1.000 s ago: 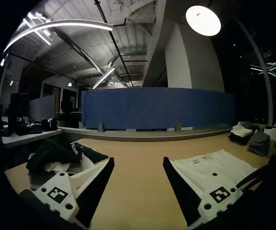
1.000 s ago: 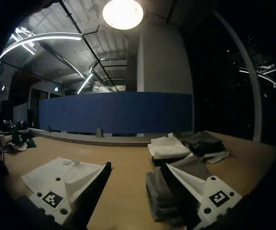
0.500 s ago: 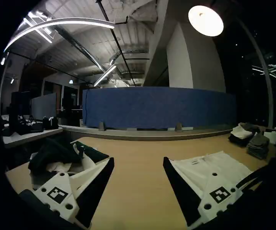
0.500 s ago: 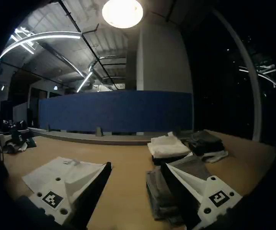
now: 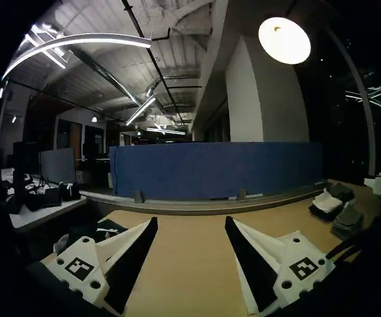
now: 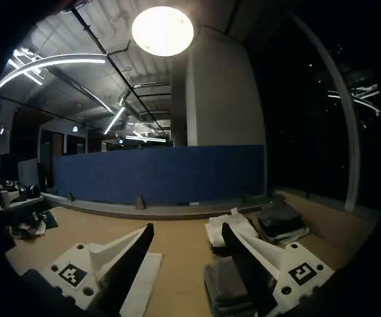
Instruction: Fold towel
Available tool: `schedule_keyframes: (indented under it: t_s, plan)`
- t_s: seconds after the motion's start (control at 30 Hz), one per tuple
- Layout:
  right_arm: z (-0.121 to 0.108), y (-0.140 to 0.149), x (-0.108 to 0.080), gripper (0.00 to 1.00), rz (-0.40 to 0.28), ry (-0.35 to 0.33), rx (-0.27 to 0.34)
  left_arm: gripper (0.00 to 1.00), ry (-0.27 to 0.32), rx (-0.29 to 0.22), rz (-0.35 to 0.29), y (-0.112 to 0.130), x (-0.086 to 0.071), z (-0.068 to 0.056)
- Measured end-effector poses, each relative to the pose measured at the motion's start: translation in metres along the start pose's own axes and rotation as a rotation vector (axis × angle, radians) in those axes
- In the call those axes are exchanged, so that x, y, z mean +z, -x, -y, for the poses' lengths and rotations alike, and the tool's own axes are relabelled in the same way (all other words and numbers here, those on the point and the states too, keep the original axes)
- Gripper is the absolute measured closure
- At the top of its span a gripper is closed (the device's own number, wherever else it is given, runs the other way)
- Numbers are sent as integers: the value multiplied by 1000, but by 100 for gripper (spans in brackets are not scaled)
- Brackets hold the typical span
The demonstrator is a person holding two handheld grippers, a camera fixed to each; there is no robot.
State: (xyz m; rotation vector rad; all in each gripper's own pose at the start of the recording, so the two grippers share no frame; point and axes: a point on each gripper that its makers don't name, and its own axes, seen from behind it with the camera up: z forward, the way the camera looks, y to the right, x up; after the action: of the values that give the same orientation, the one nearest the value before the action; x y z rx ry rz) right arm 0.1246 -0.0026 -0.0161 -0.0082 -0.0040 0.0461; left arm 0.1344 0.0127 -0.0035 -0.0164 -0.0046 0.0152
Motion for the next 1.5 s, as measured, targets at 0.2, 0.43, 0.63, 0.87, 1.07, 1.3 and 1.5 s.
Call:
schedule_keyframes:
  t_s: [0.2, 0.43, 0.63, 0.87, 1.07, 1.3, 1.5]
  plan:
    - [-2, -38, -6, 0, -19, 14, -4, 6, 45, -21, -17, -41, -1, -12]
    - [-2, -53, -10, 0, -17, 13, -27, 6, 66, -23, -13, -62, 0, -12]
    - [13, -49, -14, 0, 51, -55, -66, 6, 149, 22, 41, -59, -1, -27]
    - [45, -38, -23, 0, 187, -219, -118, 5, 342, 99, 155, -47, -13, -64]
    - [66, -16, -38, 0, 353, -355, -146, 5, 505, 154, 282, -22, -32, -94]
    - [77, 12, -53, 0, 495, -445, -235, 5, 585, 205, 374, 4, -47, -108]
    - [84, 21, -55, 0, 515, -476, -243, 5, 587, 200, 405, 16, -49, -110]
